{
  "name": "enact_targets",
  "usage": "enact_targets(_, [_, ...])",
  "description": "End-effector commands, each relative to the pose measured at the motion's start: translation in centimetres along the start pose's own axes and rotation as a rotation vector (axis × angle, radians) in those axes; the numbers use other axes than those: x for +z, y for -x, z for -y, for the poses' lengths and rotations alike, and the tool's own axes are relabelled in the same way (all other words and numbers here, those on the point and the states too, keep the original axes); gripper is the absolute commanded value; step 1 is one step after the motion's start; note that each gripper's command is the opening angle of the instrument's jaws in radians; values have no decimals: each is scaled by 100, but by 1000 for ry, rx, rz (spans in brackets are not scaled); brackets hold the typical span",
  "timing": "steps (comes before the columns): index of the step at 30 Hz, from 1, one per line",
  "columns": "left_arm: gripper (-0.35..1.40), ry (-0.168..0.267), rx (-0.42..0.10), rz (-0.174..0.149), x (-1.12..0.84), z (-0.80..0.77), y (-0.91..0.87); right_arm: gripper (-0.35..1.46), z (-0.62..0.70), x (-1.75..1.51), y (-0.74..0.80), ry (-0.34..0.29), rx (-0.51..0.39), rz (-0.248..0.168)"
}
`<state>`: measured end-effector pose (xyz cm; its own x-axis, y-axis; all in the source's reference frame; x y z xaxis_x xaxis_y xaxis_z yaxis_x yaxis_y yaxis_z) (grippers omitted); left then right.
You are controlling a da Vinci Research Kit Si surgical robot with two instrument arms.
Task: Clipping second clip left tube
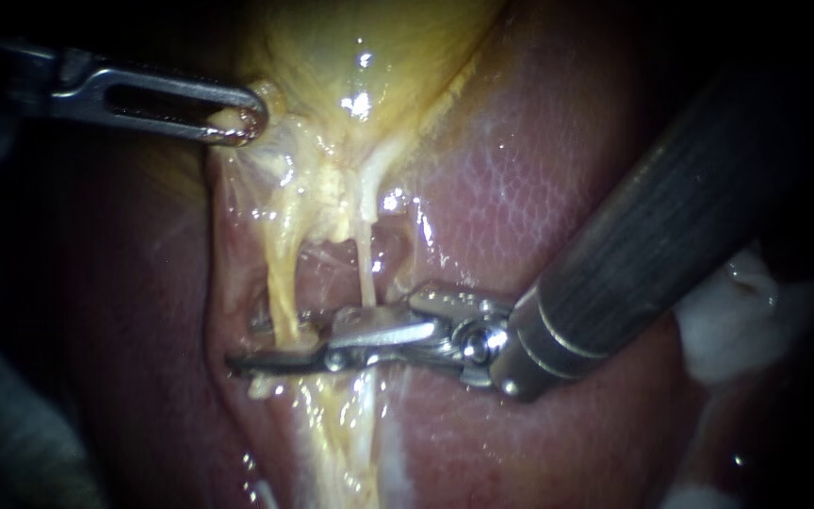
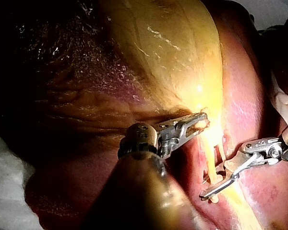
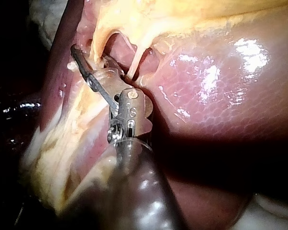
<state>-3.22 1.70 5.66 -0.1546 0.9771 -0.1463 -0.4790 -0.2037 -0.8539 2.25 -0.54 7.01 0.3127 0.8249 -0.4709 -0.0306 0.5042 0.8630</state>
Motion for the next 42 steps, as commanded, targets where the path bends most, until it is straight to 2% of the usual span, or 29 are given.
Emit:
enact_targets(1, [-35, 0, 0, 0, 0, 0, 0, 3, 0, 0, 0, 2, 2, -1])
enact_targets(10, [-35, 1, 0, 1, -2, 0, 0, 6, 0, -1, 0, 1, 2, -1])
enact_targets(17, [-35, 2, 1, 2, -3, 1, 0, 38, -2, -1, -2, -1, 3, -7])
enact_targets(24, [-35, 2, 1, 2, -4, 1, 0, 49, -5, 0, -4, -7, -31, -20])
enact_targets(42, [-35, 2, 1, 2, -5, 1, 0, 50, -4, -8, -5, -11, -52, -19])
